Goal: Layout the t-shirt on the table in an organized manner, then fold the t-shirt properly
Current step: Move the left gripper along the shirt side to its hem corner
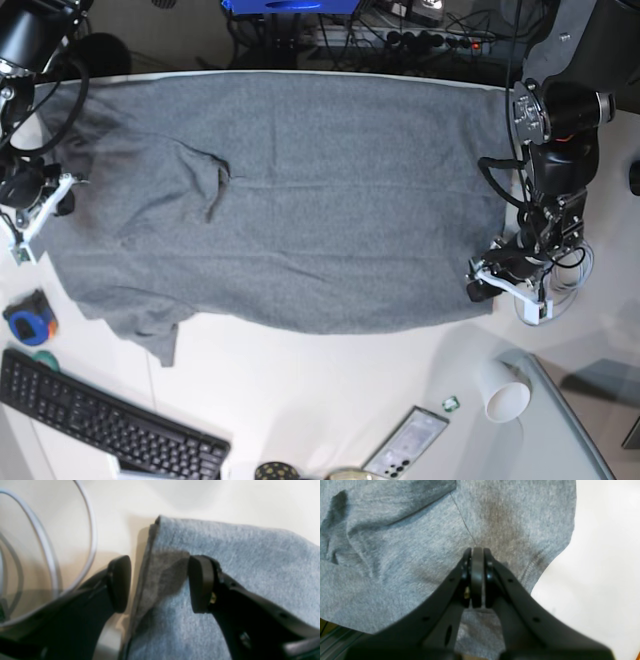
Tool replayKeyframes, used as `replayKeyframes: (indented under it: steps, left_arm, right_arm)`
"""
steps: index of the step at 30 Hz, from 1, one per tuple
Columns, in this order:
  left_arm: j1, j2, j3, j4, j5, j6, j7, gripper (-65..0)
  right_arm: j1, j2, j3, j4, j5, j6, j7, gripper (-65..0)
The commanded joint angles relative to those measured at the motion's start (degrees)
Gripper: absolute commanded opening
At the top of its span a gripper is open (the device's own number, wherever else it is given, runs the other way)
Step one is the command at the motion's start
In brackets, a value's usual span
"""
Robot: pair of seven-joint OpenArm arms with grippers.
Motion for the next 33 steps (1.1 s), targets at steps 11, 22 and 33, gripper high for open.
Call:
replayKeyframes:
  steps: [11, 22, 33]
  left_arm:
    - [1.88, -0.43, 0.07, 0.98, -0.21, -0.25, -0.59, -65.0]
    - [5.84, -0.34, 5.17, 18.74, -0.82, -0.25, 6.62, -65.0]
    - [22.28, 0.89, 4.82, 52.41, -0.82, -0.25, 23.32, -65.0]
  right_arm:
    - [0.59, 0.79, 0.53, 0.81, 0.78, 0.08, 0.91, -64.1]
    - [0.59, 0.70, 0.26, 0.72, 0.78, 0.08, 0.91, -64.1]
    - [0.77, 0.70, 0.26, -1.57, 0.78, 0.08, 1.00, -64.1]
